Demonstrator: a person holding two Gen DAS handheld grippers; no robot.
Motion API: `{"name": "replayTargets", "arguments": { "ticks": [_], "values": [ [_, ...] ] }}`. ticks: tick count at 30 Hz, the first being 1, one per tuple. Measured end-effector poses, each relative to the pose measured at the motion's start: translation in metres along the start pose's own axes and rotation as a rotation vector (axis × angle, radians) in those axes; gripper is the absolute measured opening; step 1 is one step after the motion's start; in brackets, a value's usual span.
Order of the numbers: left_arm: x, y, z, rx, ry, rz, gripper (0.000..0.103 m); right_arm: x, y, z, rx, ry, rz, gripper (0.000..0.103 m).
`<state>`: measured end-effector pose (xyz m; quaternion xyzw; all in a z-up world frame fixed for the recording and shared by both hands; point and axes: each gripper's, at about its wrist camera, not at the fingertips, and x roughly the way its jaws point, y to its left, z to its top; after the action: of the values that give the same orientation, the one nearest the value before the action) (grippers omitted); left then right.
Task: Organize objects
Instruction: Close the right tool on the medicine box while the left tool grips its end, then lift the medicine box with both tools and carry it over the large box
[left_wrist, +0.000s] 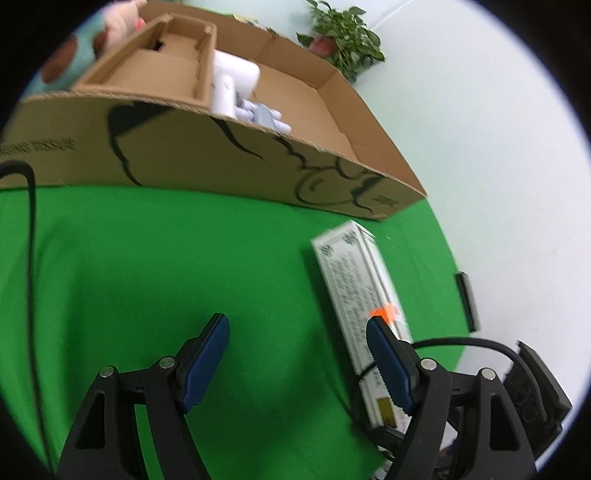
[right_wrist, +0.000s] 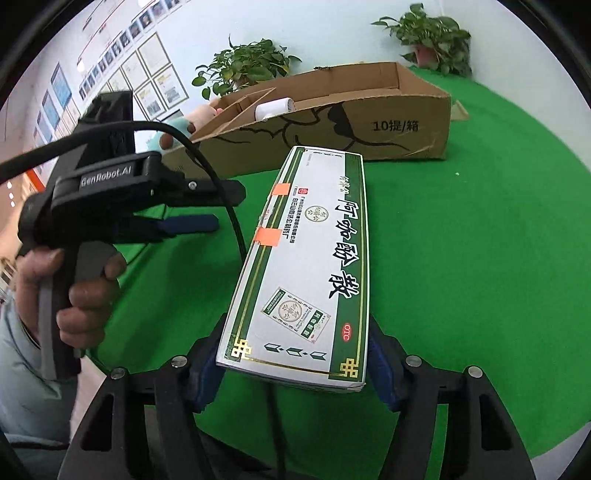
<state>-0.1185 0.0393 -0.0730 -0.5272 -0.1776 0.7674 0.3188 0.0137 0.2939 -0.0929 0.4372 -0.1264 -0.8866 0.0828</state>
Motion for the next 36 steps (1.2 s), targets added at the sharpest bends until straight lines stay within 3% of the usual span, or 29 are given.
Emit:
{"name": "replayTargets", "arguments": {
  "ticks": [3,9,12,17,21,24,25,27,36],
  "values": [
    [0.002,-0.001,-0.001,-0.019,0.014,-0.032,0.076,-0.002,0.001,0.002,0.006,-0.006,0.059,0.063],
    [0.000,-0.003,-0.002,-0.032,0.022,-0.096,0.067,-0.006,0.005,0.002,-0.029,-0.024,0.045,0.063],
    [-0.004,-0.001,0.000,-0.049,0.021,-0.128,0.067,-0.012,0.009,0.001,-0.055,-0.059,0.033,0.063],
    [-0.015,0.005,0.002,-0.089,0.004,-0.196,0.067,-0.019,0.009,0.005,-0.051,-0.086,0.094,0.063],
    [-0.022,0.000,0.004,-0.101,-0.008,-0.259,0.067,-0.024,0.021,0.003,-0.140,-0.110,0.088,0.062],
    [-0.022,-0.012,0.005,-0.068,-0.001,-0.255,0.066,-0.032,0.044,-0.001,-0.264,-0.151,0.053,0.061],
    [-0.022,-0.015,0.005,-0.059,0.000,-0.256,0.059,-0.034,0.050,-0.001,-0.292,-0.165,0.046,0.061],
    [-0.024,-0.023,0.005,-0.031,-0.014,-0.261,0.054,-0.034,0.059,0.001,-0.319,-0.182,0.021,0.061],
    [-0.050,-0.054,0.024,0.084,-0.096,-0.197,0.045,-0.033,0.064,0.021,-0.290,-0.211,0.001,0.059]
  ]
}}
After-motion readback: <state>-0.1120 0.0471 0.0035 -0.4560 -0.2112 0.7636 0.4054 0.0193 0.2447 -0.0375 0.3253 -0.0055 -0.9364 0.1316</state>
